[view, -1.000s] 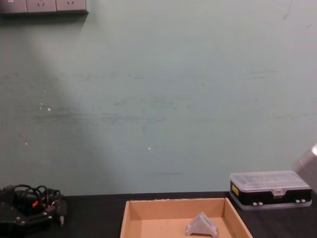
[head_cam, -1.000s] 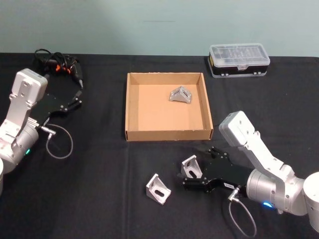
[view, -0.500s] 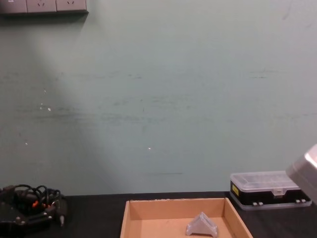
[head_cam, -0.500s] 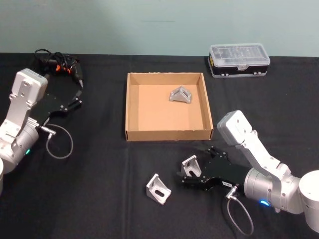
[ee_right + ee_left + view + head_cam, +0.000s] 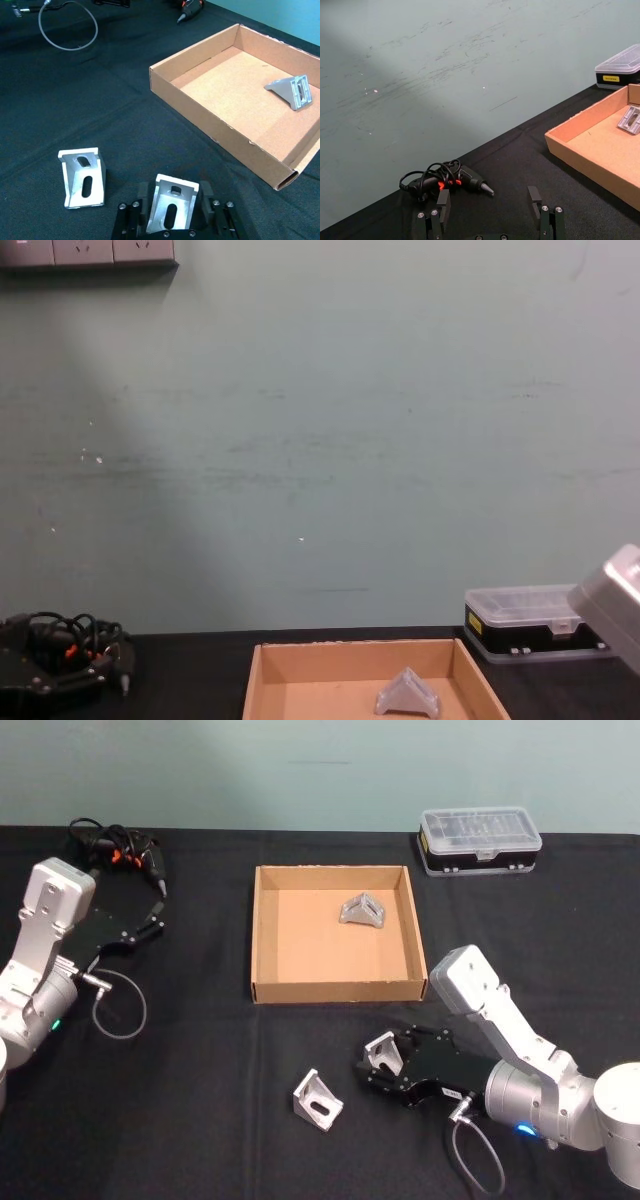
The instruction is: Use one hand to pick up the angle iron from the table and place it into the box.
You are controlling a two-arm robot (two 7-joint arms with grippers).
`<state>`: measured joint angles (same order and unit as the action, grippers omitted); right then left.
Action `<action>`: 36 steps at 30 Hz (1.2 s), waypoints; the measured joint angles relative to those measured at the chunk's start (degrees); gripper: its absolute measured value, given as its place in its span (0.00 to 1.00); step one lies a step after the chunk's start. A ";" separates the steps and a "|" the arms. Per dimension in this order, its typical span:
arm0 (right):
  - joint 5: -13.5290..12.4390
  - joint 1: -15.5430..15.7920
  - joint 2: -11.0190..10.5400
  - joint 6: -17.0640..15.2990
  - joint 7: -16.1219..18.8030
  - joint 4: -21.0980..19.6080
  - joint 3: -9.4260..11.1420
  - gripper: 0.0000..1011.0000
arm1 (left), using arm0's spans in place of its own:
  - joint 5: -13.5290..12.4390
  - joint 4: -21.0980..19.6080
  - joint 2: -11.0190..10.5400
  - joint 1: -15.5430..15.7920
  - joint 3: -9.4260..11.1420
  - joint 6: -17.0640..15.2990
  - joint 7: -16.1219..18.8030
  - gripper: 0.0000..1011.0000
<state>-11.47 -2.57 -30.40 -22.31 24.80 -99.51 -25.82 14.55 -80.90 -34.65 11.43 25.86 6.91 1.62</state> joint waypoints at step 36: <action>-4.20 -6.03 1.96 2.85 0.70 -2.77 2.44 0.47 | 0.00 0.00 0.00 0.00 0.00 0.00 0.00 0.99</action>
<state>-15.67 -8.60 -28.44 -19.47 25.50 -102.28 -23.38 14.55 -80.90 -34.64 11.43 25.86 6.91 1.62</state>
